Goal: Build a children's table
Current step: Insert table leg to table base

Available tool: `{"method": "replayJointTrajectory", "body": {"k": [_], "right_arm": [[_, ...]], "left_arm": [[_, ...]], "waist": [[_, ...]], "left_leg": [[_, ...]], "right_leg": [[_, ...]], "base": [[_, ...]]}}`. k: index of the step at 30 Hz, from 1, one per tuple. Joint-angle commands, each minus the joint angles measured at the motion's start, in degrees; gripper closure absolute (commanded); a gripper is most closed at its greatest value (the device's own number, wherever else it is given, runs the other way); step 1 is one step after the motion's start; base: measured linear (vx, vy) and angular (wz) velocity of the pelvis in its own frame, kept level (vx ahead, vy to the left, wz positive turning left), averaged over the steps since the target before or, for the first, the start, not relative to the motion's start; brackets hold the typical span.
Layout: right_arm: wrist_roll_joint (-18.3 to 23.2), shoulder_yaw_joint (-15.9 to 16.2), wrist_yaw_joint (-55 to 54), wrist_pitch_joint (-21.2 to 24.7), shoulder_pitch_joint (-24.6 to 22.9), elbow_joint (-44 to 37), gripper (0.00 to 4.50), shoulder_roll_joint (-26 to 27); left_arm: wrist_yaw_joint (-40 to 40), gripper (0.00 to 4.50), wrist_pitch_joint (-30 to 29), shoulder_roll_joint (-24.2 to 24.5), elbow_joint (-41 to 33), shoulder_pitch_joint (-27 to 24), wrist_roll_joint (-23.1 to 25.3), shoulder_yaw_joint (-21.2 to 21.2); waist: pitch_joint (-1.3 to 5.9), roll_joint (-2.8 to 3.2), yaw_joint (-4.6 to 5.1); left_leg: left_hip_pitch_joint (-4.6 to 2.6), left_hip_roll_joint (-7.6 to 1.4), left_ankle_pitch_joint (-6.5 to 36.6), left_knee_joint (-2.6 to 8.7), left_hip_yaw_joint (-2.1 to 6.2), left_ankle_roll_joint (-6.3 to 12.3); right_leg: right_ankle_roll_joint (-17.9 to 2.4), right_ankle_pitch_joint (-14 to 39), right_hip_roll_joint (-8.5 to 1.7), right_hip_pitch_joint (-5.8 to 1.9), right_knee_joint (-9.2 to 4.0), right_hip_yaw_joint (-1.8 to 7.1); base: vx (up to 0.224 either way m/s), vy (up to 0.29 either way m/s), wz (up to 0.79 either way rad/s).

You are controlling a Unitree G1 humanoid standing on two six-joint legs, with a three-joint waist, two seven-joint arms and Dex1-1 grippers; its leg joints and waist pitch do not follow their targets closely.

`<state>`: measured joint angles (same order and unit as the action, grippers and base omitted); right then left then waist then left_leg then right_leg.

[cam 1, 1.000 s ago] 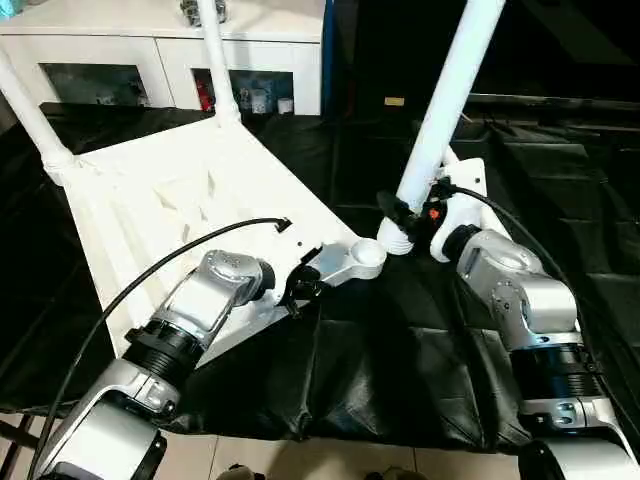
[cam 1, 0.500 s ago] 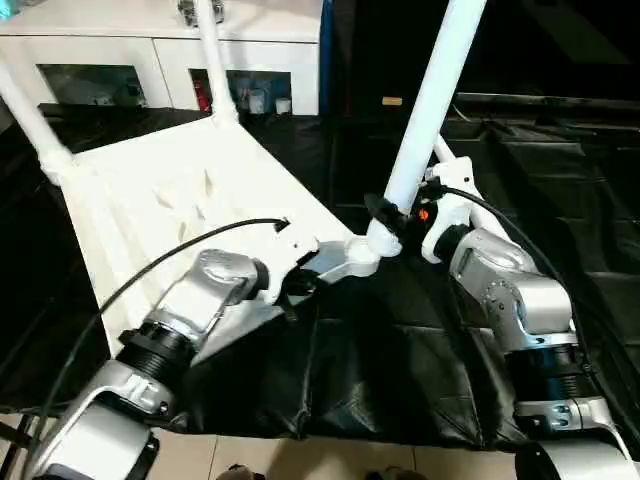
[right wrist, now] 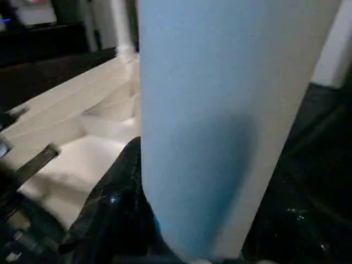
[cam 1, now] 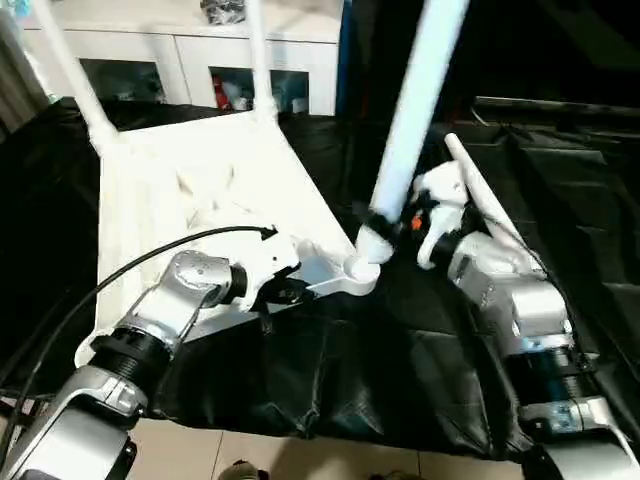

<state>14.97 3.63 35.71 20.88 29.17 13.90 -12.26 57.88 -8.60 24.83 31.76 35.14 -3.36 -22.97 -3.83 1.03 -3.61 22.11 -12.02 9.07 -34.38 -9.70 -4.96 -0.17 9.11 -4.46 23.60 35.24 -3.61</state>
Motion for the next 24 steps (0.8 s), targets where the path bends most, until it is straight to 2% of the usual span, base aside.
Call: {"method": "replayJointTrajectory", "body": {"k": [1, 5, 10, 12, 14, 18, 19, 20, 23, 24], "right_arm": [[-0.7, 0.2, 0.2, -0.9, -0.1, 0.7, 2.61, 0.2], [-0.9, 0.3, 0.6, -1.5, -0.3, 2.7, 2.61, 0.6], [-1.6, 0.2, 0.0, -4.5, 0.1, 5.4, 2.61, 1.3], [-1.3, -0.2, 0.1, -5.5, 0.5, 6.7, 2.61, 1.6], [-1.2, -0.2, 0.1, -5.7, 0.6, 7.0, 2.61, 1.7], [-1.3, 0.0, 0.9, -6.0, 0.7, 8.1, 2.61, 2.1], [-1.2, 0.0, 1.1, -6.1, 0.7, 8.3, 2.61, 2.1], [-1.2, 0.0, 1.2, -6.1, 0.7, 8.4, 2.61, 2.2], [-1.4, 0.2, 1.4, -6.7, 0.7, 8.9, 2.61, 2.2], [-1.4, 0.2, 1.4, -6.9, 0.7, 9.1, 2.61, 2.2]], "left_arm": [[2.0, 4.5, 1.9, -0.3, 0.3, -0.1, 0.7, -0.8], [2.9, 4.5, 2.9, -0.5, 0.8, -0.3, 0.7, -0.5], [2.4, 4.5, 4.1, -0.3, 1.9, -0.4, 2.0, -0.8], [2.6, 3.94, 3.6, -0.4, 3.3, -0.1, 1.9, -0.3], [2.4, 3.91, 3.7, -0.4, 3.6, 0.0, 2.0, -0.2], [2.0, 3.47, 4.7, -0.4, 5.0, 0.1, 2.7, 0.5], [2.2, 3.78, 4.6, -0.4, 5.2, 0.1, 2.8, 0.5], [2.2, 3.9, 4.6, -0.3, 5.2, 0.0, 2.9, 0.5], [2.4, 3.82, 4.3, -0.3, 5.3, -0.1, 2.9, 0.7], [2.6, 4.28, 4.1, -0.4, 5.4, -0.1, 2.9, 0.7]], "waist": [[4.61, -0.31, 0.29], [4.48, -0.22, 0.33], [4.43, -0.2, 0.37], [4.46, -0.18, 0.4], [4.39, -0.19, 0.44], [4.38, -0.31, 0.59], [4.41, -0.34, 0.59], [4.36, -0.36, 0.61], [4.34, -0.3, 0.66], [4.32, -0.29, 0.73]], "left_leg": [[-1.16, -0.42, 15.2, 4.03, -0.19, -0.3], [-1.4, -0.45, 16.6, 4.02, -0.18, -0.58], [-1.43, -0.52, 17.2, 4.1, -0.11, -0.65], [-1.37, -0.46, 17.2, 4.09, -0.13, -0.61], [-1.4, -0.45, 17.9, 4.15, -0.04, -0.66], [-1.31, -0.44, 18.0, 4.2, -0.01, -0.49], [-1.38, -0.46, 18.1, 4.18, -0.02, -0.45], [-1.38, -0.46, 18.1, 4.17, -0.03, -0.39], [-1.39, -0.49, 18.4, 4.18, 0.01, -0.42], [-1.41, -0.46, 18.7, 4.2, 0.04, -0.49]], "right_leg": [[-9.4, 19.0, -2.76, -2.74, -4.6, 2.15], [-8.9, 22.1, -2.87, -2.47, -5.01, 2.15], [-8.5, 23.1, -2.9, -2.33, -5.1, 2.11], [-8.7, 23.0, -2.91, -2.36, -5.11, 2.11], [-8.6, 23.8, -2.95, -2.42, -5.21, 2.05], [-8.3, 24.1, -2.91, -2.46, -5.23, 2.02], [-8.3, 24.3, -2.93, -2.42, -5.26, 2.03], [-8.2, 24.8, -2.95, -2.39, -5.29, 2.05], [-8.1, 25.6, -3.03, -2.32, -5.38, 2.01], [-8.1, 25.8, -2.99, -2.31, -5.43, 1.96]], "base": [[0.0, 0.0, 0.0], [0.0, 0.0, 0.0], [0.0, 0.0, 0.0], [0.0, 0.0, 0.0], [0.0, 0.0, 0.0], [0.0, 0.0, 0.0], [0.0, 0.0, 0.0], [0.0, 0.0, 0.0], [0.0, 0.0, 0.0], [0.0, 0.0, 0.0]]}}
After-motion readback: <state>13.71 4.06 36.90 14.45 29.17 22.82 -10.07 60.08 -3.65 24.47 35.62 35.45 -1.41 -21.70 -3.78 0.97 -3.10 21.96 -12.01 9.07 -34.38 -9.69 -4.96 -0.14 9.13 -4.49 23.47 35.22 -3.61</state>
